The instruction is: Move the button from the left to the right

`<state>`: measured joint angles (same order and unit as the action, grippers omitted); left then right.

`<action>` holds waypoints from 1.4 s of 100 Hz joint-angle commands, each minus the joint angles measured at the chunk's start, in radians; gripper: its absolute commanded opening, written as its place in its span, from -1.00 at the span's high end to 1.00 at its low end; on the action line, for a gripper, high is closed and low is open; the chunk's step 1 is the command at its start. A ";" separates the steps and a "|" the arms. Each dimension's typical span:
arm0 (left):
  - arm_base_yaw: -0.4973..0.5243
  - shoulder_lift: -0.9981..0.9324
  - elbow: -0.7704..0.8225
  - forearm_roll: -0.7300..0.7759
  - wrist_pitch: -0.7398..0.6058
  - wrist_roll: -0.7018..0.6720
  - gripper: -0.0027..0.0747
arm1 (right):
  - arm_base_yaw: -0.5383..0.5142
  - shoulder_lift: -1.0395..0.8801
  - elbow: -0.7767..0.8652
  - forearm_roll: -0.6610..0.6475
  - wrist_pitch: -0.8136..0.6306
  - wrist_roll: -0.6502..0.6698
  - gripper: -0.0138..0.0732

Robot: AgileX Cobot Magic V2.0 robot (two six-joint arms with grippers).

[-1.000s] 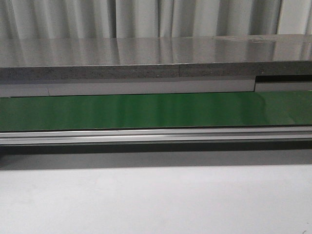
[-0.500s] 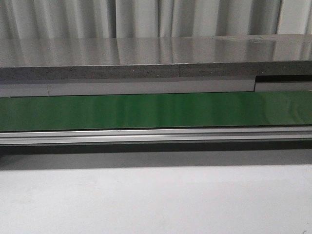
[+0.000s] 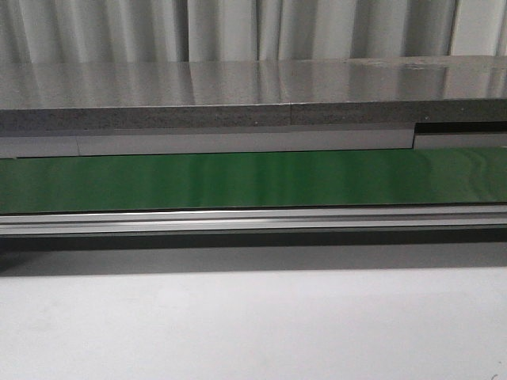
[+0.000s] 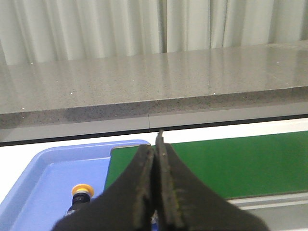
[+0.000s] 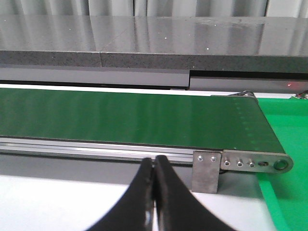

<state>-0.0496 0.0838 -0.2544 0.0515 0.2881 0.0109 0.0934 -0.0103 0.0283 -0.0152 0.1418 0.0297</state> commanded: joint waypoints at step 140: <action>-0.008 0.567 -0.570 -0.093 0.494 -0.004 -0.61 | 0.003 -0.022 -0.016 -0.006 -0.081 0.000 0.84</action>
<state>-0.0496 0.6440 -0.7939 -0.0319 0.8460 0.0087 0.0934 -0.0103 0.0283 -0.0152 0.1418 0.0297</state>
